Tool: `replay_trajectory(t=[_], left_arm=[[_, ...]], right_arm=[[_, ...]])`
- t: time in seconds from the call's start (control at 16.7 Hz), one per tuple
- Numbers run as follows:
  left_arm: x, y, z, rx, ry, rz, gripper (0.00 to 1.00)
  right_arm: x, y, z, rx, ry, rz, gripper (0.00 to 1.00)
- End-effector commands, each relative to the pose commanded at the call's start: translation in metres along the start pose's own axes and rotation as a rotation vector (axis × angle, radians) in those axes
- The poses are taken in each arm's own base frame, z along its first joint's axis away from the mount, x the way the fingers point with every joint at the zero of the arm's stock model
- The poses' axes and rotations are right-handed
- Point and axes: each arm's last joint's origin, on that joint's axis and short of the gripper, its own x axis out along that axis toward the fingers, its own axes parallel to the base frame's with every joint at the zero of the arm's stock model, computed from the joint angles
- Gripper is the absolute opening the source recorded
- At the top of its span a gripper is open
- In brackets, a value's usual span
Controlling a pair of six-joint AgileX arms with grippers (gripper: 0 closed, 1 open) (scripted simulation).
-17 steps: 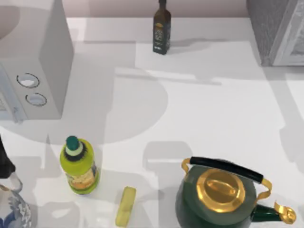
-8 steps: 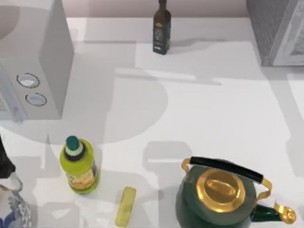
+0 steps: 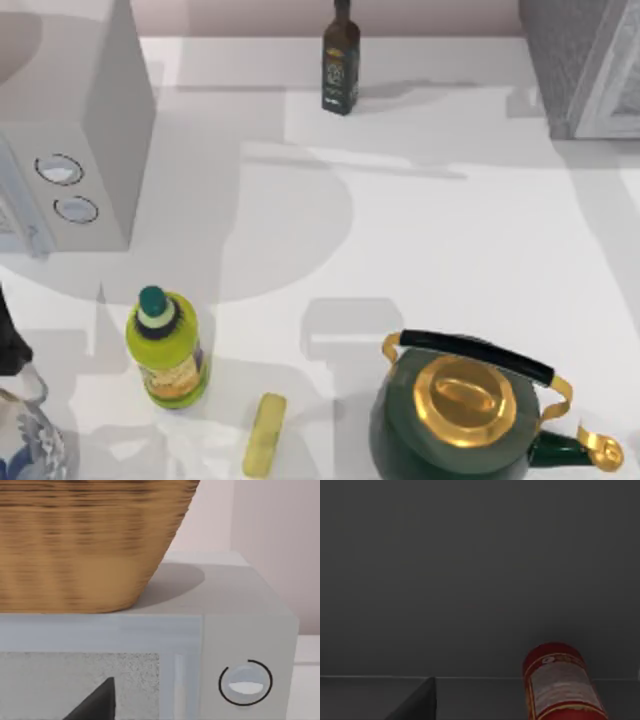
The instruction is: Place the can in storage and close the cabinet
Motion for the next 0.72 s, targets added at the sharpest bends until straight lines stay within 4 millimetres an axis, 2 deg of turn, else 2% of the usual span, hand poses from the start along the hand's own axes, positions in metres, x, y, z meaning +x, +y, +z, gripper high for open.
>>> replay_trajectory(t=[0.18, 0.54, 0.72], left_arm=[[0.0, 0.0, 0.0, 0.0, 0.0, 0.0, 1.0], [0.0, 0.0, 0.0, 0.0, 0.0, 0.0, 1.0], [0.0, 0.0, 0.0, 0.0, 0.0, 0.0, 1.0]], right_arm=[[-0.044, -0.007, -0.051, -0.003, 0.074, -0.007, 1.0], [-0.136, -0.016, -0.207, 0.002, 0.193, -0.015, 1.0], [-0.166, -0.019, -0.276, 0.008, 0.171, -0.013, 1.0]])
